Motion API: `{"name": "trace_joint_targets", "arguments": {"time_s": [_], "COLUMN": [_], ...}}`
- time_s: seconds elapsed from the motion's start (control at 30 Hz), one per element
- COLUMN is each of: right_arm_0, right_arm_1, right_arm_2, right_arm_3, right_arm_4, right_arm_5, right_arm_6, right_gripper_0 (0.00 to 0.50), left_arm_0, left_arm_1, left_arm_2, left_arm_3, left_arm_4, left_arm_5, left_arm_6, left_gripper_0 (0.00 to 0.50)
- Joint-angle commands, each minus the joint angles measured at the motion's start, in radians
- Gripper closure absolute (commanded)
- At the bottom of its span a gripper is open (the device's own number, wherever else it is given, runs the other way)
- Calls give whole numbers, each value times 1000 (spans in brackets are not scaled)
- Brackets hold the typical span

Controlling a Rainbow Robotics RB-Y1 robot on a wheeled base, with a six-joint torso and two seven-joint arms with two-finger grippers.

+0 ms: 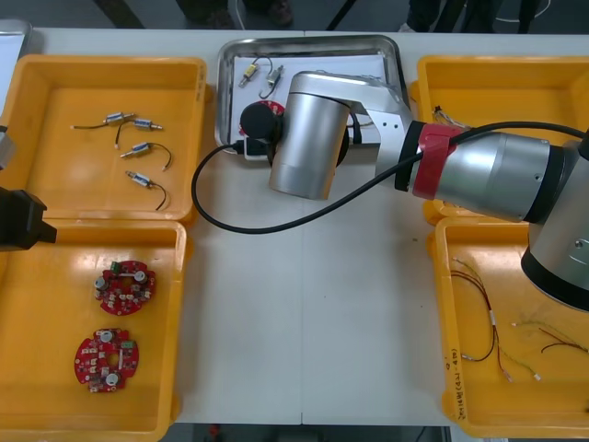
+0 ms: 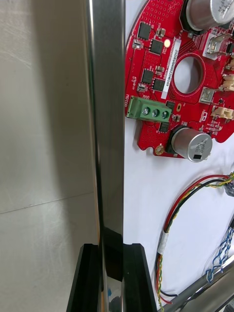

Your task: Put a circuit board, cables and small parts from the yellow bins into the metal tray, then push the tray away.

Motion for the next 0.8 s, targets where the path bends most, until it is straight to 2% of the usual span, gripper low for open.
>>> {"name": "trace_joint_targets", "arguments": {"time_s": [0.03,0.3,0.33,0.4,0.43,0.5,0.73,0.8], "right_arm_0": [-63,-63,-63,-63,-63,-63,-63,-63], "right_arm_1": [20,20,20,20,20,20,20,20], "right_arm_2": [7,7,7,7,7,7,-2,-28], "right_arm_3": [4,18,18,18,18,18,18,18], "right_arm_4": [10,8,8,7,7,7,-3,-29], "right_arm_5": [-11,-14,-14,-10,-10,-5,4,20], "right_arm_6": [37,38,38,40,40,41,43,47], "right_gripper_0": [500,500,475,207,164,7,0,0], "left_arm_0": [17,17,17,17,17,17,17,17], "left_arm_1": [43,43,43,43,43,43,43,43], "left_arm_2": [30,30,30,30,30,30,30,30], "left_arm_3": [-27,-27,-27,-27,-27,-27,-27,-27], "left_arm_4": [8,8,8,8,8,8,8,8], "left_arm_5": [7,7,7,7,7,7,7,7], "left_arm_6": [-72,-72,-72,-72,-72,-72,-72,-72], "left_gripper_0": [0,0,0,0,0,0,0,0]}}
